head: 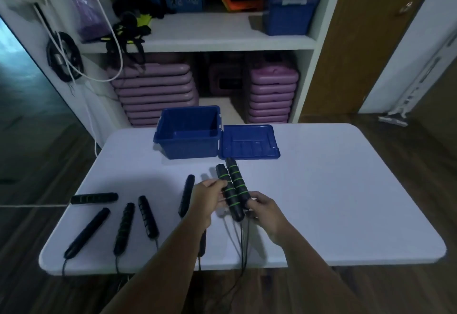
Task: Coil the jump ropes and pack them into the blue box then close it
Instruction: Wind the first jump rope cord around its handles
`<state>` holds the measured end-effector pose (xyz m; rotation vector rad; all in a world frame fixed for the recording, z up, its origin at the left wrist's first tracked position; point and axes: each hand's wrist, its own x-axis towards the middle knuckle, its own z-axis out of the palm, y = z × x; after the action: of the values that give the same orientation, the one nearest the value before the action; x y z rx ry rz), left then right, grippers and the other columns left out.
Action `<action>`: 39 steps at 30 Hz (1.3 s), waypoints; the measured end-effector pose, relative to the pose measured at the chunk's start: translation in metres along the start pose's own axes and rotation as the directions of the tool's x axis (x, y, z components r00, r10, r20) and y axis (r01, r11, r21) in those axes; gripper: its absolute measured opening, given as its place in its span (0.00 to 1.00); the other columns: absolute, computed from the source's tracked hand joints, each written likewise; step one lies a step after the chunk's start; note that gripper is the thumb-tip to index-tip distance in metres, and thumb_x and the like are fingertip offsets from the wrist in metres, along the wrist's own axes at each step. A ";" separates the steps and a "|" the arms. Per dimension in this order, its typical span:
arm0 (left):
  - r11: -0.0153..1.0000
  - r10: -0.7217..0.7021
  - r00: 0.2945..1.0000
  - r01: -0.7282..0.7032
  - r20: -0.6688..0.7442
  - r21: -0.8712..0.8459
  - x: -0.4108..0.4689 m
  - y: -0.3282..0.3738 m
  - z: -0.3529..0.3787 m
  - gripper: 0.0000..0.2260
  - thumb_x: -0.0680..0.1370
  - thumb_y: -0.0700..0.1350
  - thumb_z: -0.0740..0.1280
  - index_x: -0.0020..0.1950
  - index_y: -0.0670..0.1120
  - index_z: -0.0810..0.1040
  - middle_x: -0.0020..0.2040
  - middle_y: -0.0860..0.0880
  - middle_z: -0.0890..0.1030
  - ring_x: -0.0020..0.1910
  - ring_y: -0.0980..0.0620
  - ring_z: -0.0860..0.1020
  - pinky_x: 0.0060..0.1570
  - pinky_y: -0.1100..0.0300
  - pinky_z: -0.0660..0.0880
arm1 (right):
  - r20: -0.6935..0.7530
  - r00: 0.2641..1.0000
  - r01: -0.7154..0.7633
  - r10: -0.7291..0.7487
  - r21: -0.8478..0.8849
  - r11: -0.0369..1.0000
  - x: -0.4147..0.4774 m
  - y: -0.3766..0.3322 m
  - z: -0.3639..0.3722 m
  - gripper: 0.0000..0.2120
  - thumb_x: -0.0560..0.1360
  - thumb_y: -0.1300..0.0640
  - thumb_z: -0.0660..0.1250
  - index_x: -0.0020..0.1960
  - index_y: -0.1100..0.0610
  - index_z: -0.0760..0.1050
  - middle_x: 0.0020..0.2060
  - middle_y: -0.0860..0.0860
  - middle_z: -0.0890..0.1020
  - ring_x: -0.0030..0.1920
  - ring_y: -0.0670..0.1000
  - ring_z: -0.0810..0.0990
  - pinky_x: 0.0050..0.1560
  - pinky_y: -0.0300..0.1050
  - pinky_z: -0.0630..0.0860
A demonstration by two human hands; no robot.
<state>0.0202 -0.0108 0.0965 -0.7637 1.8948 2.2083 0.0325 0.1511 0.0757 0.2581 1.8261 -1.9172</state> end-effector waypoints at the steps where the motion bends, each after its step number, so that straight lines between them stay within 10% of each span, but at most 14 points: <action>1: 1.000 0.023 1.000 -0.023 0.009 -0.001 -0.005 0.007 -0.003 0.07 0.79 0.38 0.68 0.54 0.37 0.80 0.48 0.38 0.85 0.41 0.46 0.85 0.35 0.61 0.81 | 0.006 1.000 0.007 -0.006 -0.033 0.999 -0.005 -0.007 0.001 0.08 0.78 0.60 0.65 0.55 0.59 0.79 0.37 0.51 0.81 0.36 0.51 0.78 0.45 0.42 0.76; 12: 0.990 0.143 0.985 -0.141 0.092 -0.023 -0.053 0.068 -0.024 0.04 0.79 0.41 0.68 0.52 0.42 0.81 0.49 0.42 0.86 0.47 0.46 0.86 0.49 0.54 0.82 | 0.025 0.989 0.144 -0.145 0.008 0.989 -0.053 -0.055 0.037 0.05 0.79 0.57 0.65 0.50 0.59 0.71 0.40 0.56 0.82 0.42 0.57 0.81 0.54 0.56 0.78; 22: 0.921 0.334 0.934 -0.352 0.127 0.165 -0.075 0.102 -0.042 0.12 0.78 0.45 0.71 0.59 0.44 0.75 0.55 0.43 0.83 0.48 0.50 0.84 0.47 0.57 0.82 | 0.056 0.976 0.203 -0.212 0.138 0.969 -0.077 -0.085 0.049 0.12 0.74 0.61 0.72 0.47 0.58 0.69 0.48 0.63 0.85 0.44 0.59 0.84 0.43 0.46 0.81; 27: 0.373 0.681 0.611 -0.764 0.404 0.526 -0.073 0.124 -0.062 0.30 0.73 0.47 0.73 0.72 0.53 0.65 0.69 0.51 0.66 0.66 0.51 0.69 0.68 0.51 0.69 | 0.095 0.972 0.217 -0.214 -0.021 0.976 -0.085 -0.111 0.040 0.13 0.73 0.61 0.74 0.48 0.58 0.69 0.47 0.61 0.84 0.45 0.58 0.84 0.46 0.51 0.82; 33: -0.641 0.288 0.480 -0.547 0.829 0.539 -0.069 0.163 -0.063 0.37 0.74 0.55 0.69 0.79 0.57 0.54 0.81 0.49 0.53 0.80 0.43 0.43 0.77 0.40 0.42 | 0.181 0.965 0.219 -0.188 -0.164 0.962 -0.093 -0.141 0.037 0.13 0.72 0.60 0.74 0.48 0.58 0.70 0.43 0.57 0.84 0.43 0.57 0.84 0.45 0.49 0.82; 39: -0.716 0.361 0.388 -0.467 0.848 0.518 -0.077 0.184 -0.049 0.21 0.75 0.53 0.67 0.66 0.52 0.70 0.62 0.48 0.76 0.62 0.45 0.72 0.65 0.50 0.65 | 0.188 0.953 0.269 -0.239 -0.150 0.951 -0.097 -0.150 0.039 0.14 0.75 0.57 0.72 0.57 0.61 0.75 0.49 0.59 0.84 0.45 0.57 0.84 0.53 0.53 0.80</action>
<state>0.0238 -0.0772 0.2910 1.1576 3.2407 -0.5194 0.0546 0.1325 0.2565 -0.2028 1.9738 -1.8629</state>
